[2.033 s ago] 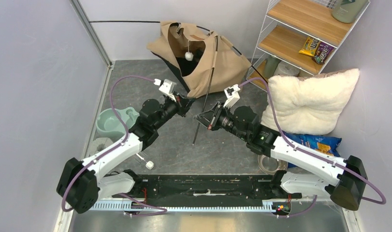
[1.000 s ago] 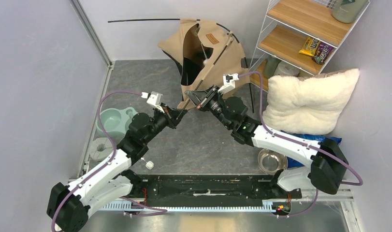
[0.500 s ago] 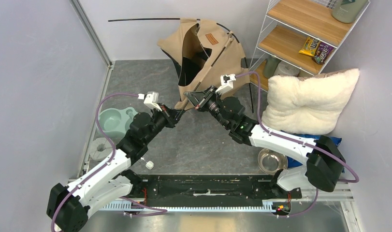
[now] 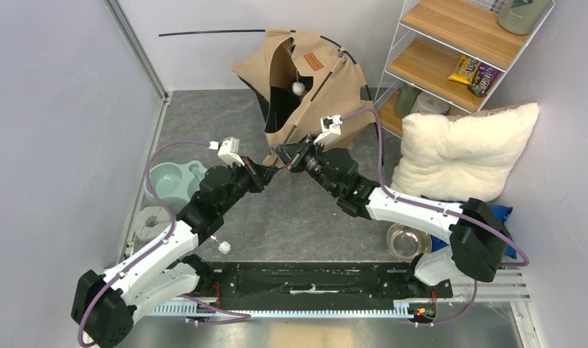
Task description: Set up the pet tent
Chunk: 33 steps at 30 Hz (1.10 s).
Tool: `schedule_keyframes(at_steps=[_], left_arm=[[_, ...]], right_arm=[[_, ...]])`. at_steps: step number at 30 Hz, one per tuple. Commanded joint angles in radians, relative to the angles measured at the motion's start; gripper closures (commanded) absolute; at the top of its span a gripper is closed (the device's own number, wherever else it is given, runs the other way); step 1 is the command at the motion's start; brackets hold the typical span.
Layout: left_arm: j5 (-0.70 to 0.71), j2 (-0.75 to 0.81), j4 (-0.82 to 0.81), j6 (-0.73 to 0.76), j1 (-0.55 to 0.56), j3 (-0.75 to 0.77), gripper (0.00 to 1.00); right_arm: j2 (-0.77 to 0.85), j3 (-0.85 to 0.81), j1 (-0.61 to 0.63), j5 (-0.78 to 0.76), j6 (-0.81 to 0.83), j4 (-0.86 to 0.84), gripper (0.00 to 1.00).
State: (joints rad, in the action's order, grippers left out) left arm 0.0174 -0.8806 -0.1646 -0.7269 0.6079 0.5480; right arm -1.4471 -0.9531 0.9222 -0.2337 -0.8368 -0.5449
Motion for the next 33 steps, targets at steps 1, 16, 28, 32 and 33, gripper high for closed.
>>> schedule_keyframes(at_steps=[1,16,28,32,33], left_arm=[[-0.01,-0.014,-0.008,-0.058,0.009,0.035,0.98],[0.028,-0.048,-0.038,-0.056,0.009,0.006,0.98],[0.011,-0.057,-0.037,-0.041,0.009,0.007,0.98],[-0.008,-0.063,-0.042,-0.019,0.009,0.007,0.98],[-0.012,-0.064,-0.044,-0.013,0.01,0.005,0.98]], right_arm=[[0.002,-0.006,-0.006,-0.011,0.079,0.029,0.89],[0.11,0.075,-0.002,0.188,0.061,0.081,0.5],[0.073,0.085,0.0,0.197,0.025,0.072,0.69],[0.048,0.082,0.0,0.193,0.01,0.037,0.81],[0.047,0.076,0.0,0.182,0.011,0.043,0.91]])
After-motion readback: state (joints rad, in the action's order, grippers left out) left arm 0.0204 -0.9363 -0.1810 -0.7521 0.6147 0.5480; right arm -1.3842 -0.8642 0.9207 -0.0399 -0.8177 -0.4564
